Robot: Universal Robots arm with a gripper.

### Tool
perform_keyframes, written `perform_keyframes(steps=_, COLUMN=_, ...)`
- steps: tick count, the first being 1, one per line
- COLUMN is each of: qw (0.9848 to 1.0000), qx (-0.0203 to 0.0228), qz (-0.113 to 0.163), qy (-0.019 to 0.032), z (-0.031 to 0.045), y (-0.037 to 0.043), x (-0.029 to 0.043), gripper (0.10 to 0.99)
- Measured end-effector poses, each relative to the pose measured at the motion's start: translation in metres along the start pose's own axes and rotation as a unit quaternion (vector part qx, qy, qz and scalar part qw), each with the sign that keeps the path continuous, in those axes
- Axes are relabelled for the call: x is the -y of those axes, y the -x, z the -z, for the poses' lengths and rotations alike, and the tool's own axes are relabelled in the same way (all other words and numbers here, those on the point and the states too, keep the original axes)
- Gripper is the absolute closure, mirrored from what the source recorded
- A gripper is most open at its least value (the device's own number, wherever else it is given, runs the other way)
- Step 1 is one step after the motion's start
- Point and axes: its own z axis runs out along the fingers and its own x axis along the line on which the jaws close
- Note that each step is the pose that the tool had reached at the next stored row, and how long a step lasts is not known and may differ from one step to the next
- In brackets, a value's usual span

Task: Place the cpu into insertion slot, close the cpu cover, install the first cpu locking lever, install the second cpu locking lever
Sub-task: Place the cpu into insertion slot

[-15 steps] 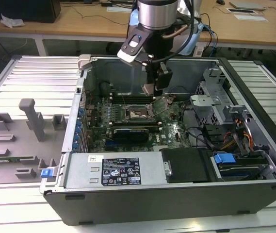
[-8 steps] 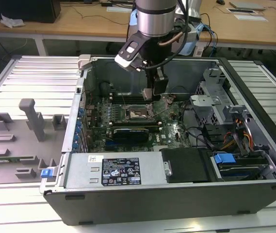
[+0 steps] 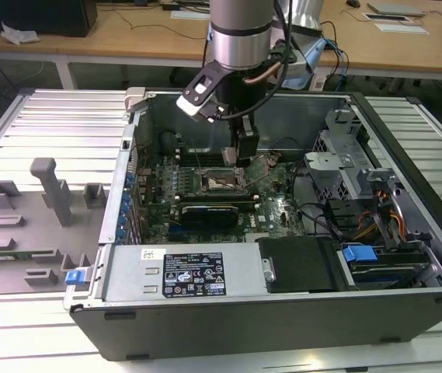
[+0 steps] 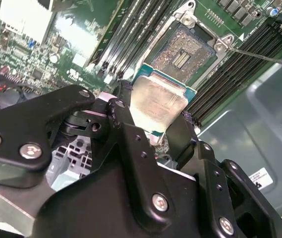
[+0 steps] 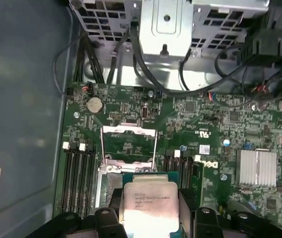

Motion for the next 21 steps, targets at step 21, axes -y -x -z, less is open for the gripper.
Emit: perform_keyframes(steps=21, qw=0.9996, qx=0.0031, qz=-0.028, qy=0.0005, z=-0.0475, y=-0.0143, x=0.0218, gripper=0.553)
